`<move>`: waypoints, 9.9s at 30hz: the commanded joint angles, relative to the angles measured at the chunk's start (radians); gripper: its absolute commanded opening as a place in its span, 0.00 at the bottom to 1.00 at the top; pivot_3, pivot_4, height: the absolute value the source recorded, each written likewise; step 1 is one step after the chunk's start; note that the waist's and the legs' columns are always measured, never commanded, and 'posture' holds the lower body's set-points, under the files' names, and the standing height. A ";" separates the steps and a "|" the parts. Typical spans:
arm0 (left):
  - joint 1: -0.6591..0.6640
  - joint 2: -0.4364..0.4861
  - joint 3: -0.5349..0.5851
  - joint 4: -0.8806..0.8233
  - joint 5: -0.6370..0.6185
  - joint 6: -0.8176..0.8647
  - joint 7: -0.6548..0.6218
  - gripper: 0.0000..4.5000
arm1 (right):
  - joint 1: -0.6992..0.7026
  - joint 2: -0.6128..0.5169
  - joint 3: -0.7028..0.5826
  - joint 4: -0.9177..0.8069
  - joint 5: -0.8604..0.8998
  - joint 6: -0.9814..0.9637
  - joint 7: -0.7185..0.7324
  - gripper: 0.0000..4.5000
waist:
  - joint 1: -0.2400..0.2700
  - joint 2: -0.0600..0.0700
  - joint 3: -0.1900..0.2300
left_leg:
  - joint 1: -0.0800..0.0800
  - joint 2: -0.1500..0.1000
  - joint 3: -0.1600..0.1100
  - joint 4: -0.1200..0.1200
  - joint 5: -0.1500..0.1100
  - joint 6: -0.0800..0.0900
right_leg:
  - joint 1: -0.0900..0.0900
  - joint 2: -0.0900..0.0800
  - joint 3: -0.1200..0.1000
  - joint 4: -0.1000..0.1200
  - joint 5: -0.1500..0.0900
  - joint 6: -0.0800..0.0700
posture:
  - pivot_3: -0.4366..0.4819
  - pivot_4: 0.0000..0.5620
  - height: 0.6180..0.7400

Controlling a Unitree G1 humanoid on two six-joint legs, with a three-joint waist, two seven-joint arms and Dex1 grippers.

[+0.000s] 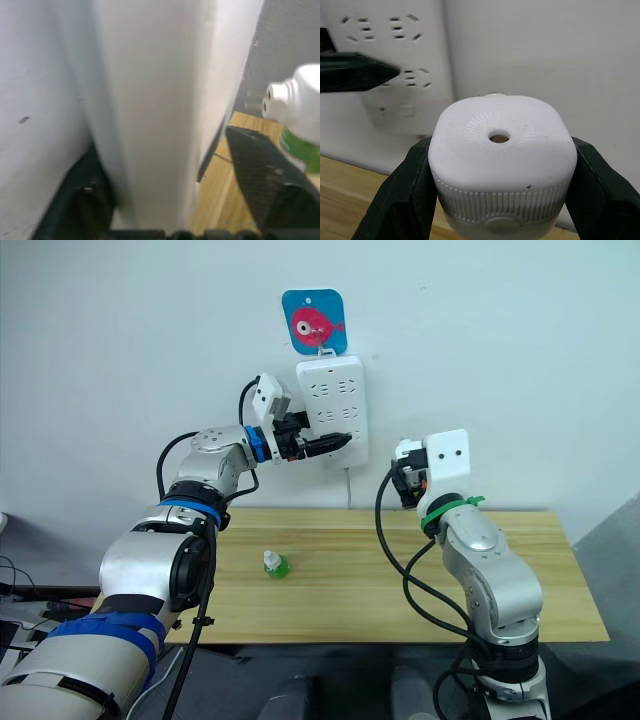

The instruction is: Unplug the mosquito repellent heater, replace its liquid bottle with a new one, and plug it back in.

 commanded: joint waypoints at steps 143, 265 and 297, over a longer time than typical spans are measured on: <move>0.670 -0.114 -0.403 -1.103 -0.244 0.037 -0.102 0.50 | 0.083 -0.892 -0.158 0.461 1.754 0.284 0.325 0.67 | 0.009 0.003 0.072 | -0.004 0.021 0.004 -0.006 0.004 0.008 | -0.001 0.027 0.003 -0.015 0.000 -0.014 | 0.35 0.44 1.00; 0.509 -0.042 -0.265 -0.706 0.004 -1.156 -0.025 0.99 | -0.030 -0.911 -0.139 0.626 1.754 0.352 0.390 0.67 | 0.058 -0.002 0.083 | -0.014 0.016 0.008 0.001 0.004 0.008 | -0.004 0.011 0.001 -0.017 0.008 -0.010 | 0.39 0.40 1.00; 0.387 -0.010 -0.386 -0.546 0.429 -1.381 0.570 0.73 | -0.055 -0.872 -0.135 0.584 1.754 0.350 0.390 0.67 | 0.034 -0.001 0.083 | -0.015 0.017 0.006 0.005 0.004 0.008 | -0.004 0.012 -0.001 -0.015 0.009 -0.009 | 0.37 0.38 1.00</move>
